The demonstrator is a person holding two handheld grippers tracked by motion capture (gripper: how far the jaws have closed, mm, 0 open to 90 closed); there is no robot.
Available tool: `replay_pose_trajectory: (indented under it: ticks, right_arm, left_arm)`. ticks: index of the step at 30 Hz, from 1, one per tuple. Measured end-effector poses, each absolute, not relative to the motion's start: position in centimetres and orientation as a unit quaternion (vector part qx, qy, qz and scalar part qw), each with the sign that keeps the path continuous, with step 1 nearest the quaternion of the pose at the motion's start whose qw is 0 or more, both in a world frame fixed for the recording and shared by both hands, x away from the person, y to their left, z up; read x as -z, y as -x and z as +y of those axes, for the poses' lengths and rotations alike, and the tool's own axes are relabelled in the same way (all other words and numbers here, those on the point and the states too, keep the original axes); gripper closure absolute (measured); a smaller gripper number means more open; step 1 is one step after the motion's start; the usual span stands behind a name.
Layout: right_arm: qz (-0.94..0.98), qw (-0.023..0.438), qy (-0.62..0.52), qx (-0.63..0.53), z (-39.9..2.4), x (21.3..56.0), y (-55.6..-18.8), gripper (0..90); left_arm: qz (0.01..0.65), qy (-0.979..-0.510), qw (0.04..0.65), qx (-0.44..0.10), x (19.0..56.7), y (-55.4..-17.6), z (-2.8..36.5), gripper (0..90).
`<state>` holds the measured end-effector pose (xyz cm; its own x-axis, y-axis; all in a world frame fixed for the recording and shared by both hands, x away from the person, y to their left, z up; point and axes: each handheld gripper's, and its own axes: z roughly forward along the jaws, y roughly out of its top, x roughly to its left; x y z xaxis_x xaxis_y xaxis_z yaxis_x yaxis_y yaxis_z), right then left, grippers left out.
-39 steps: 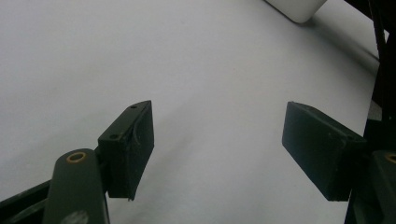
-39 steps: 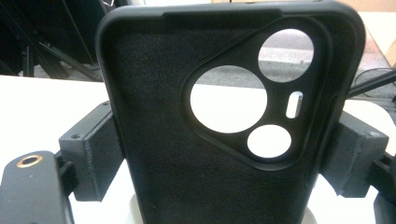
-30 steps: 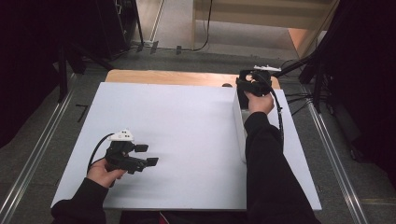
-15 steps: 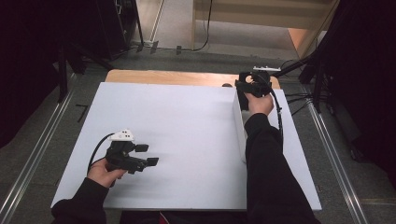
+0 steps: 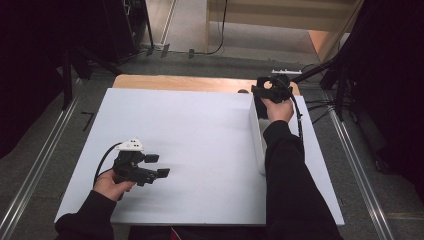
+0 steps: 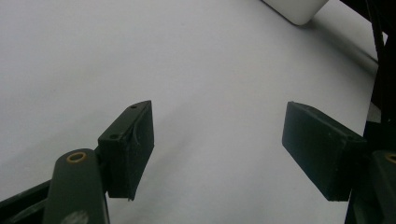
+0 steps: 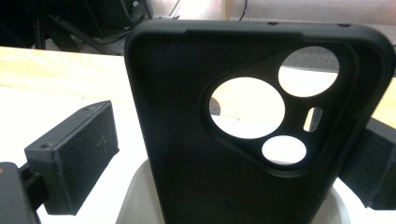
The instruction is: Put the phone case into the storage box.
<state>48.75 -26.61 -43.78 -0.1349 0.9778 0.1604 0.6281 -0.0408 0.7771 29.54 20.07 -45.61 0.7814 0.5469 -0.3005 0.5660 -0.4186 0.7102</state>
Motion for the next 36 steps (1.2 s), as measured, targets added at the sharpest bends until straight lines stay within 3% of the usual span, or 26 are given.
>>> replay_pose_trajectory:
  ticks: [20,24,35,36]
  right_arm:
    - [0.668,0.225,-0.603,-0.373,-27.6,39.9,-48.5,0.6]
    - [0.668,0.246,-0.599,-0.368,-27.8,38.7,-48.1,0.6]
    - [0.692,0.209,-0.574,-0.386,-27.4,35.8,-46.4,1.0]
    - [0.697,0.201,-0.569,-0.388,-27.3,35.7,-46.1,4.3]
  left_arm:
    - [0.334,-0.841,0.425,0.016,45.6,-29.6,20.0,24.8]
    - [0.332,-0.842,0.425,0.015,45.6,-29.6,20.1,24.8]
    - [0.334,-0.842,0.424,0.014,45.6,-29.7,20.2,24.8]
    - [0.334,-0.842,0.423,0.015,45.6,-29.7,20.2,24.8]
